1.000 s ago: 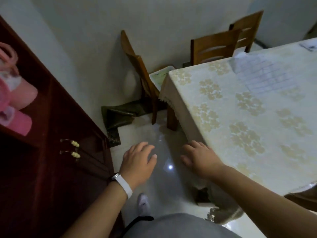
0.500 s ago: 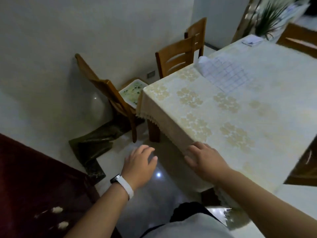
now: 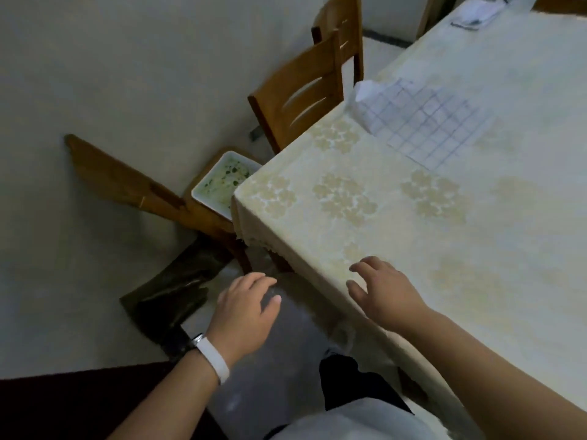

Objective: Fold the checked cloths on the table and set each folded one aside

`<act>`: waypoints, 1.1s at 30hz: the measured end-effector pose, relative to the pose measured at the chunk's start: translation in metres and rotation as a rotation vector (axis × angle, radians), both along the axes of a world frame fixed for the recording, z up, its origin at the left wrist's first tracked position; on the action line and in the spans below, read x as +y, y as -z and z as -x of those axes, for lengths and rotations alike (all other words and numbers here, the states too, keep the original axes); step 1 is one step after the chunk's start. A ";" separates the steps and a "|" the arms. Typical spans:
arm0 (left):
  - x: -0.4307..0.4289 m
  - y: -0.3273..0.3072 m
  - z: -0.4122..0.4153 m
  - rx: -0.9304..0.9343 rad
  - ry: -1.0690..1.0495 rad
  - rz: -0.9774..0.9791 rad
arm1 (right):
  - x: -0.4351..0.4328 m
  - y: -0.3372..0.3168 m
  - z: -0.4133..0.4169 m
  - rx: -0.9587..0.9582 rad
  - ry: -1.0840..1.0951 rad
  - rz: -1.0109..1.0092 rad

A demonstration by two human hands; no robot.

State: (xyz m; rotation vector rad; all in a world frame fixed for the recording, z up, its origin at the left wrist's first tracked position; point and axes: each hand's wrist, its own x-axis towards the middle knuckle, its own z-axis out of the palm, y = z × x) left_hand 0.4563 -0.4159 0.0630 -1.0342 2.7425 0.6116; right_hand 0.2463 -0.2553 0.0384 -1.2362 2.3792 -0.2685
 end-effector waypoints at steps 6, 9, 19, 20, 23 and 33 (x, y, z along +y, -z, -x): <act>-0.050 -0.005 0.093 -0.045 0.120 0.069 | -0.029 0.004 0.079 -0.042 0.050 -0.029; -0.068 -0.013 0.144 -0.036 0.184 0.053 | -0.033 0.000 0.114 -0.018 0.062 -0.046; -0.092 -0.016 0.265 -0.094 0.451 0.073 | -0.026 -0.012 0.197 0.018 0.326 -0.011; -0.094 -0.014 0.275 -0.096 0.473 0.069 | -0.025 -0.011 0.201 0.019 0.349 -0.014; -0.103 -0.008 0.306 -0.101 0.539 0.059 | -0.022 -0.007 0.212 0.022 0.403 -0.030; -0.151 0.041 0.423 -0.229 0.776 0.012 | -0.055 0.017 0.251 -0.015 0.534 -0.184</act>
